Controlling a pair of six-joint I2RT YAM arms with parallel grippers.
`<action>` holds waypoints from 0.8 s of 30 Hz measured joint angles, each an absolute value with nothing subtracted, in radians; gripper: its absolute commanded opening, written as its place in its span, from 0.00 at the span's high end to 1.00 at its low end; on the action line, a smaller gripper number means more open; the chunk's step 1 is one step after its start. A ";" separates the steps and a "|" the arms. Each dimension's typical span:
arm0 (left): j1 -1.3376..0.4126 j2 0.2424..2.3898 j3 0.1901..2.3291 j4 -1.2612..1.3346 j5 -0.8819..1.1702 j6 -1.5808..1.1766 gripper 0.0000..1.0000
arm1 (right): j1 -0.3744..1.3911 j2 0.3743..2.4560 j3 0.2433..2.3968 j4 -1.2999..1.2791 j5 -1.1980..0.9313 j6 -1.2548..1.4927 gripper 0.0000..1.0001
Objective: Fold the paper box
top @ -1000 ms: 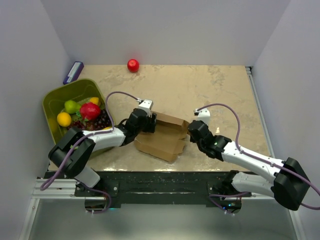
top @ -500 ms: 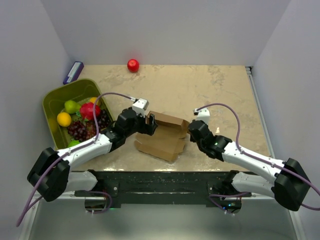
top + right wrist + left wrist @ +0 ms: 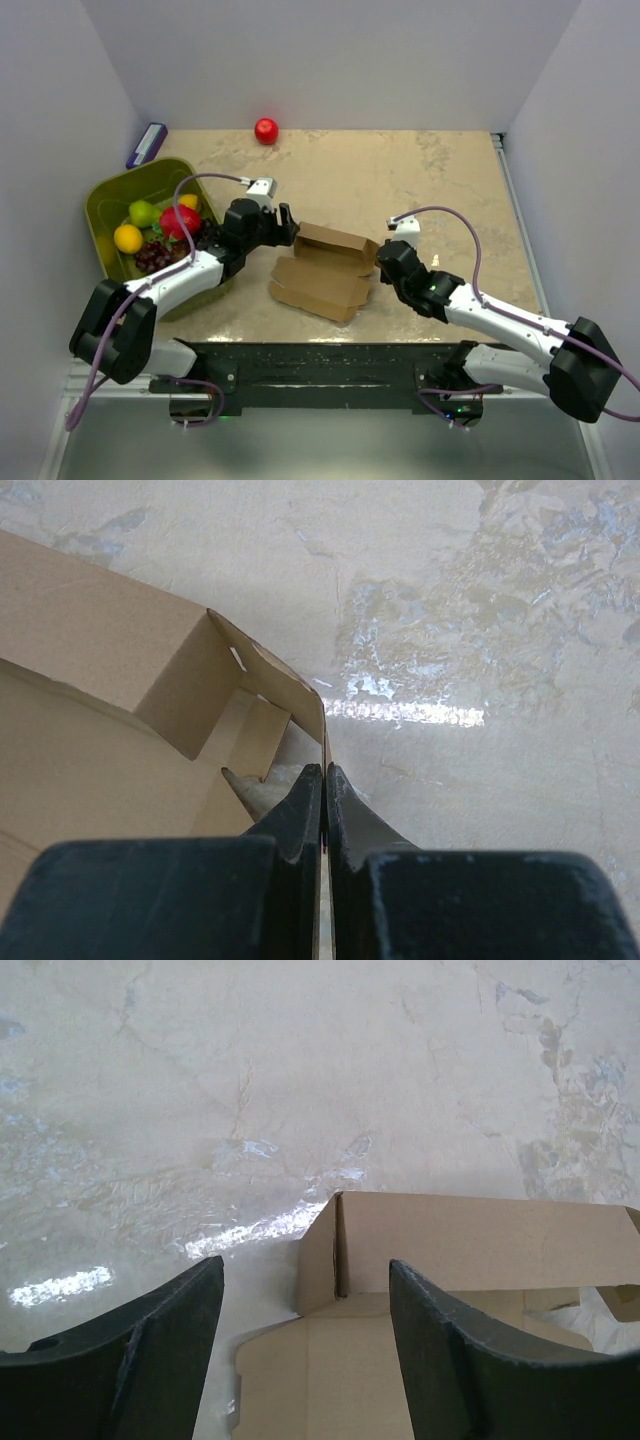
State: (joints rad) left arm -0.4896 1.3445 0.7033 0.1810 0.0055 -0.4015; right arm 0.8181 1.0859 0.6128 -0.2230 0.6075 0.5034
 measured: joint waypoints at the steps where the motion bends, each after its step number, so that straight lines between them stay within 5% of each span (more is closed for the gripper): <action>1: -0.488 1.359 0.703 0.193 0.015 -0.406 0.31 | 0.818 1.086 0.613 -0.223 0.608 0.503 1.00; 24: -0.485 1.483 0.654 0.408 0.085 -0.448 0.57 | 0.818 1.116 0.613 -0.219 0.617 0.504 0.97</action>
